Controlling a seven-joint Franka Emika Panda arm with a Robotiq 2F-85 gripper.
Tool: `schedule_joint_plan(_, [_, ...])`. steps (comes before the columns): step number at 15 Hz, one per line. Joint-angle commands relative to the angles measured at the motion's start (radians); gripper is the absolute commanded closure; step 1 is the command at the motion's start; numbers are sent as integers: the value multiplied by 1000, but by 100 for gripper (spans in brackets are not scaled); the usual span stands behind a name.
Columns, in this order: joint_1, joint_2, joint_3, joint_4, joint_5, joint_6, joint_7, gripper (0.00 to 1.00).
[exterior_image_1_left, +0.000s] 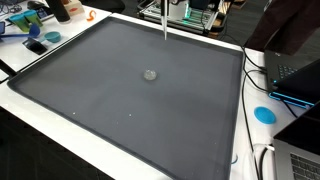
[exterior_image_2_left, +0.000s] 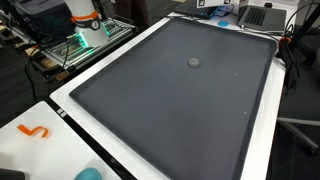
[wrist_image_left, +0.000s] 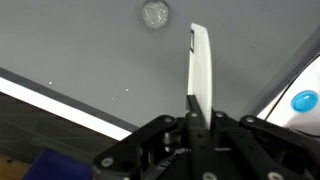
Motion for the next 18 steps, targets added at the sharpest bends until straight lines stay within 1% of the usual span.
schedule_joint_plan(1, [-5, 11, -1, 2, 14, -6, -21, 99])
schedule_joint_plan(3, [-9, 20, -3, -9, 12, 2, -35, 99])
schedule_joint_plan(10, [-20, 81, 5, -75, 22, 44, -145, 99])
schedule_joint_plan(12, [-25, 96, 3, -110, 16, 85, -159, 99])
schedule_joint_plan(18, [-40, 141, -1, -203, -7, 269, -167, 99])
